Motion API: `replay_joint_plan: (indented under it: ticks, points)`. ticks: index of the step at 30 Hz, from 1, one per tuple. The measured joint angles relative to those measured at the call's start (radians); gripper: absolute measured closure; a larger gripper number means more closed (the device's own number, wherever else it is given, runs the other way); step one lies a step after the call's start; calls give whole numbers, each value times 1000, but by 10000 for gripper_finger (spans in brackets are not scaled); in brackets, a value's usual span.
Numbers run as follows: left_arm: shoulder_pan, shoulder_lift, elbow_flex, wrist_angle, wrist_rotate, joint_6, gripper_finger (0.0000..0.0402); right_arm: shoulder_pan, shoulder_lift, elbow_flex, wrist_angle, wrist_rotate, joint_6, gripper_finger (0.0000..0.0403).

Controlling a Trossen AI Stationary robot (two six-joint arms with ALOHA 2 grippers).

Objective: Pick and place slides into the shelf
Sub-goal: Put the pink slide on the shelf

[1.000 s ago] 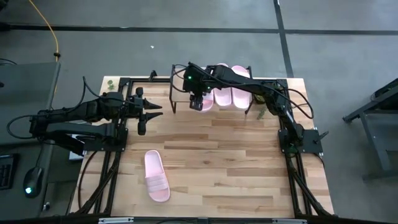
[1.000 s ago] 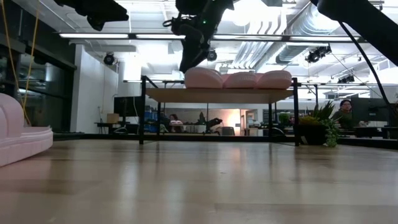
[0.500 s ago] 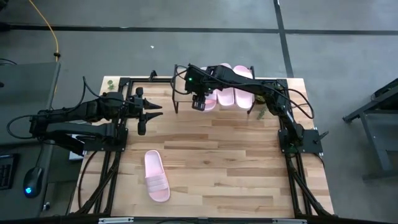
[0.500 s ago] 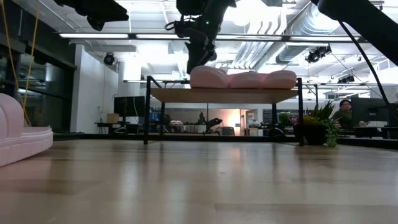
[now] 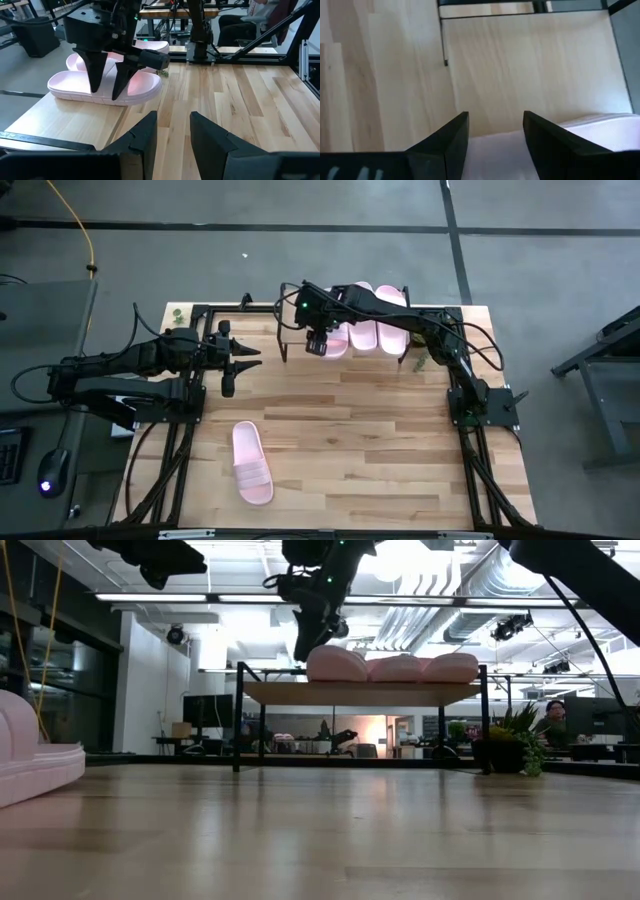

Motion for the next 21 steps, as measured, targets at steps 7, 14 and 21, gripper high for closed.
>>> replay_joint_plan:
  ticks: [7,14,21]
  points:
    - [0,0,0,0,0,0,300,-1,1,-1,49,-23,-17,221]
    - [0,0,0,-1,0,11,300,32,1,-1,62,-88,-12,221]
    - [0,-1,0,-24,3,18,300,110,1,-1,64,-91,3,221]
